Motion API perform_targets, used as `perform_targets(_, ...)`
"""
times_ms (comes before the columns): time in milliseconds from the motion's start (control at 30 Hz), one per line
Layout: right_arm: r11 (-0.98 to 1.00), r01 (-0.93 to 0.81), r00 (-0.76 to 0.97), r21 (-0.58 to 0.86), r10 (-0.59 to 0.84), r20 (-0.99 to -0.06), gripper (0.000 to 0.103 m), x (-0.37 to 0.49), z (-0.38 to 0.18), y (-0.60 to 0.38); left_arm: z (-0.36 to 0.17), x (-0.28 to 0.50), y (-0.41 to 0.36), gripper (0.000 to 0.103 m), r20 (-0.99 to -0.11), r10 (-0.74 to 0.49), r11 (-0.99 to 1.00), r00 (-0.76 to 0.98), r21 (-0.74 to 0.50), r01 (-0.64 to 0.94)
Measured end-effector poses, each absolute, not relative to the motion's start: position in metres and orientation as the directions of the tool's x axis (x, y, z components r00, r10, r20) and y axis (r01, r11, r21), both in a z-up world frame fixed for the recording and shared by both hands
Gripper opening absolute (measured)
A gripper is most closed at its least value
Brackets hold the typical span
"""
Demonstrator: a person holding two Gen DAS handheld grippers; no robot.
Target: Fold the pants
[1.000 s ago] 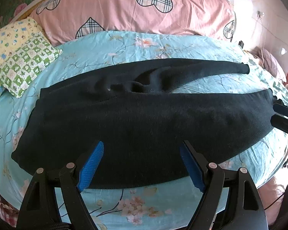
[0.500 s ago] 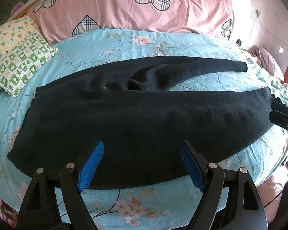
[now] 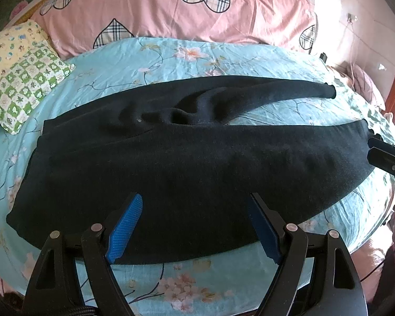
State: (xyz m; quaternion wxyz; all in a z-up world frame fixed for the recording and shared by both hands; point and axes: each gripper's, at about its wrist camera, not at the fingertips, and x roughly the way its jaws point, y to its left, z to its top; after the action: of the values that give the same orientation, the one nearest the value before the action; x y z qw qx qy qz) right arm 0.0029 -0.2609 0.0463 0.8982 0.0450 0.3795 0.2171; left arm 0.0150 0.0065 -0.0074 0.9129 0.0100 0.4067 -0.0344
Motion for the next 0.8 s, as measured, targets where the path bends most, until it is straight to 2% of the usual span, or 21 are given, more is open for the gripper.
perform_targets(800,0.906,-0.318,0.622,0.280,0.422,-0.659,0.103,0.023,0.047,-0.277,0.002,0.038,0.005,0.082,-0.738,-0.109,0.990,0.666,-0.021,0.139)
